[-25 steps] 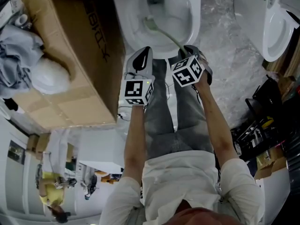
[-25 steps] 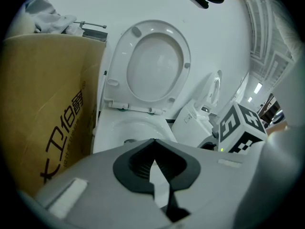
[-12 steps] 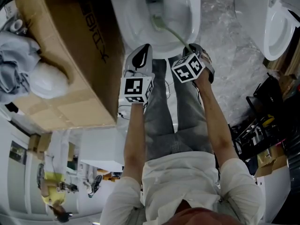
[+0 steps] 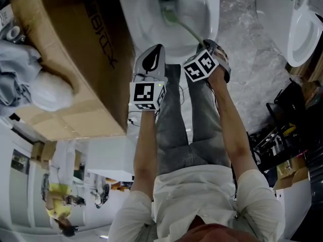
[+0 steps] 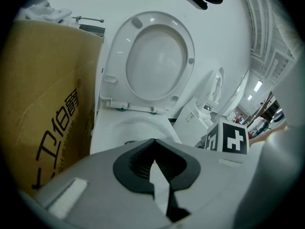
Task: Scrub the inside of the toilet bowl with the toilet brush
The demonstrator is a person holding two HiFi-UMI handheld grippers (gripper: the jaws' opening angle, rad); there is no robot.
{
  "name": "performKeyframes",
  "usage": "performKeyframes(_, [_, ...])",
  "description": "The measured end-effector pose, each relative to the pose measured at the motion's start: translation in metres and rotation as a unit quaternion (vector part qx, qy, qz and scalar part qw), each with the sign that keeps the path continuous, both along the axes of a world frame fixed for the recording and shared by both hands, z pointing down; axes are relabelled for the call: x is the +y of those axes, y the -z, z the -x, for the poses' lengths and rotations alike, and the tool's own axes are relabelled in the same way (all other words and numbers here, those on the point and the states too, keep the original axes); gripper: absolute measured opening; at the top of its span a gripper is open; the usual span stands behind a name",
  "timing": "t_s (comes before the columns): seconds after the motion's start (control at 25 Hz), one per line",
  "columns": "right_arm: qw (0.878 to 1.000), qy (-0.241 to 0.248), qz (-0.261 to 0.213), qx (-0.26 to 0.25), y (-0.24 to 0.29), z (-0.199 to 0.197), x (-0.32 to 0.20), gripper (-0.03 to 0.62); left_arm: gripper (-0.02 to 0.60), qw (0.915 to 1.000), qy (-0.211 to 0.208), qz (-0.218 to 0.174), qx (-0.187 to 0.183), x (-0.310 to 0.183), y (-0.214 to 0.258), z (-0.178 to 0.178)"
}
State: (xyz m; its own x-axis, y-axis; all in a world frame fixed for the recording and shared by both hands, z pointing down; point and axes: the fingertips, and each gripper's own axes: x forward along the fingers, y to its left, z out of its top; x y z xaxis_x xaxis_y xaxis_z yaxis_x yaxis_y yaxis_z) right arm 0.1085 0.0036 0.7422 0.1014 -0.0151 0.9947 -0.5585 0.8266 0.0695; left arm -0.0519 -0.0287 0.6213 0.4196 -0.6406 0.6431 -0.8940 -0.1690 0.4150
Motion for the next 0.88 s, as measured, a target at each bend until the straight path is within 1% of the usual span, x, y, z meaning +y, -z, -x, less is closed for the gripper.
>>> performKeyframes(0.28, [1.000,0.013,-0.009,0.018,-0.015,-0.003,-0.018,0.077,0.018,1.0000,-0.002,0.000,0.000,-0.005,-0.006,-0.004])
performKeyframes(0.88, [0.997,0.040,-0.034,0.049,-0.046,0.007,-0.065,0.075,0.018,0.9999,0.009,-0.006,-0.007,-0.007,-0.006,0.006])
